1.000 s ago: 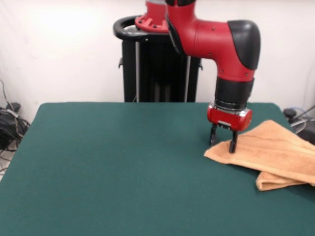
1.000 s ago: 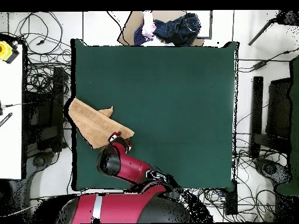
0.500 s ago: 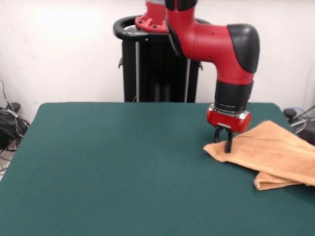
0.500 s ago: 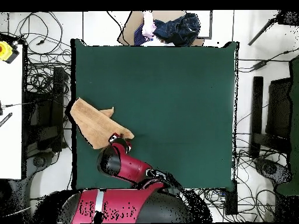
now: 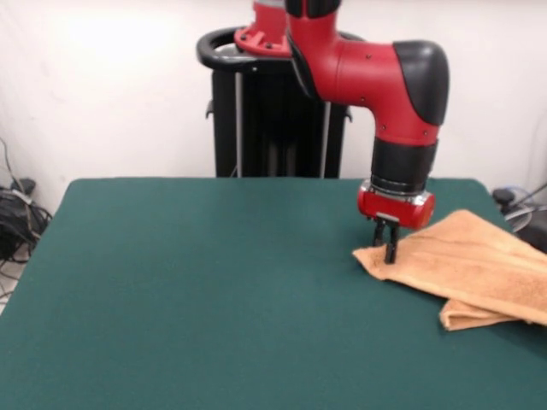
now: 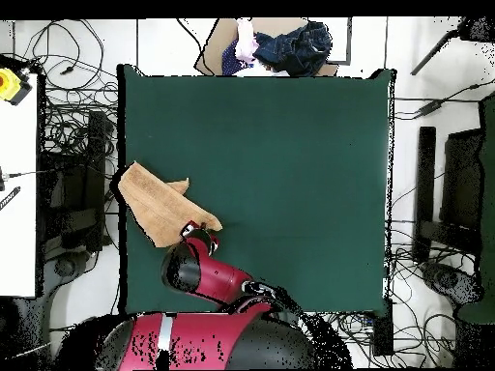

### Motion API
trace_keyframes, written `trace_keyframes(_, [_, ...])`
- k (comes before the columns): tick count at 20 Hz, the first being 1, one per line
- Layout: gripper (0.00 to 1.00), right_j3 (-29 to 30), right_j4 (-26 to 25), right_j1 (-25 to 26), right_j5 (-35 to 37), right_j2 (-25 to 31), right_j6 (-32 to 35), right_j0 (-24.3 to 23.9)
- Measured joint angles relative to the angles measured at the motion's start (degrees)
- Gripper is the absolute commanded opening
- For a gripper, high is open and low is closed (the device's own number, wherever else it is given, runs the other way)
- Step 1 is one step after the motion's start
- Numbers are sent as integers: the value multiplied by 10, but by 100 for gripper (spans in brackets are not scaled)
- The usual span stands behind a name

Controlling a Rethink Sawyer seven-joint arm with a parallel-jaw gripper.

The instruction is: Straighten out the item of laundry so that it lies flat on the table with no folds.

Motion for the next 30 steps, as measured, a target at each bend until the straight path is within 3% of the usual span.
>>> trace_keyframes(7, [0, 16, 0, -20, 3, -1, 0, 0])
trace_keyframes(15, [0, 43, -2, -98, 40, -2, 0, -11])
trace_keyframes(30, [0, 43, -79, -245, 194, -14, 0, -110])
